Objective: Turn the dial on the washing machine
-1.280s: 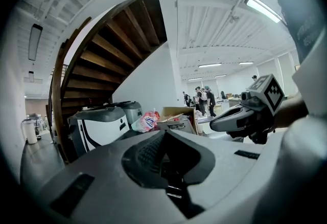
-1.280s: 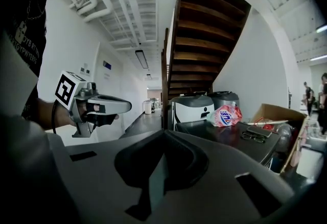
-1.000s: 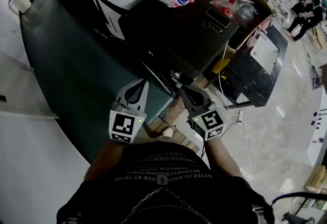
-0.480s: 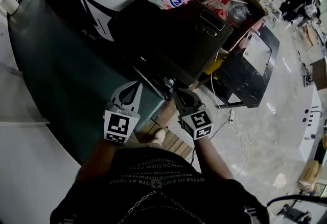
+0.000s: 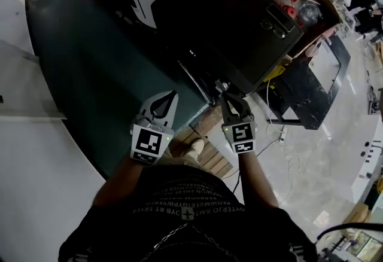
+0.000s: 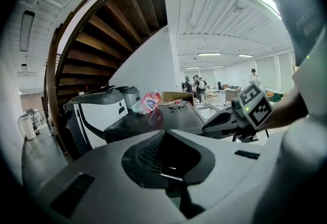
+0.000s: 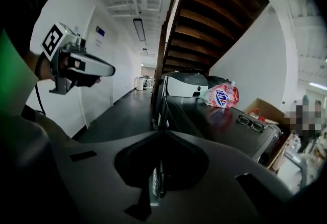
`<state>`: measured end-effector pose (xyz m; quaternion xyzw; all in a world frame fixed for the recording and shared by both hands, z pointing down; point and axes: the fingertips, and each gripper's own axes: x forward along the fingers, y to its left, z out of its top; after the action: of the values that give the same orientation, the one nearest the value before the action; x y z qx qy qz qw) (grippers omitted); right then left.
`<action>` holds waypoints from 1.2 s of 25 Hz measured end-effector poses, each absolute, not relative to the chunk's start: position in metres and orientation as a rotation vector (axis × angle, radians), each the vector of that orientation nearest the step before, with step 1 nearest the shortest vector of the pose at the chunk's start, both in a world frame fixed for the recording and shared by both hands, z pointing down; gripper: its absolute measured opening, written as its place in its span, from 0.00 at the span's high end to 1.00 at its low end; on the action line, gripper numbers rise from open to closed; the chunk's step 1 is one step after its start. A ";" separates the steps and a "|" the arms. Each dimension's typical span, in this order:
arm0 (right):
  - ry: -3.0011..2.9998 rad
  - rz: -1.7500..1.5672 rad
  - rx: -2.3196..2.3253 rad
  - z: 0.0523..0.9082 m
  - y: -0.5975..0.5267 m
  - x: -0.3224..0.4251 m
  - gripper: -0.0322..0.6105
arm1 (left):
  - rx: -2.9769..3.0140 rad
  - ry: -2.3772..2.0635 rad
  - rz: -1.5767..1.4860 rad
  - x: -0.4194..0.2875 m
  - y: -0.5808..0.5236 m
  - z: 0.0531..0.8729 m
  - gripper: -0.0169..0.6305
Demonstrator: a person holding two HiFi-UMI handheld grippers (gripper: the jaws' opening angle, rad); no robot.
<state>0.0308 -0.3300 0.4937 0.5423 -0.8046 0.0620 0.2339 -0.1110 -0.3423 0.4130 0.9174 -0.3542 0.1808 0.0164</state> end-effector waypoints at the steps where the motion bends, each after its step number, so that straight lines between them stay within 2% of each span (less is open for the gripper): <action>1: -2.173 0.142 1.492 0.501 -0.331 0.032 0.95 | 2.840 -1.105 0.570 -0.115 -0.341 0.418 0.98; 3: -2.122 0.128 1.499 0.516 -0.335 0.035 0.94 | 2.816 -1.111 0.581 -0.122 -0.340 0.426 0.98; 4: -2.109 0.142 1.501 0.523 -0.337 0.037 0.87 | 2.808 -1.110 0.585 -0.123 -0.340 0.430 0.98; 6: -2.094 0.178 1.504 0.534 -0.340 0.041 0.83 | 2.808 -1.103 0.590 -0.123 -0.339 0.436 0.98; 25: -1.949 0.236 1.553 0.607 -0.368 0.069 0.84 | 2.804 -1.017 0.676 -0.112 -0.311 0.472 0.97; 30: -1.925 0.242 1.575 0.615 -0.364 0.074 0.88 | 2.812 -1.023 0.685 -0.110 -0.307 0.466 0.98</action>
<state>0.0737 -0.3638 0.6153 0.5979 -0.7309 0.0920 0.3159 -0.1101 -0.3068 0.4661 0.9155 -0.3330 0.2229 0.0362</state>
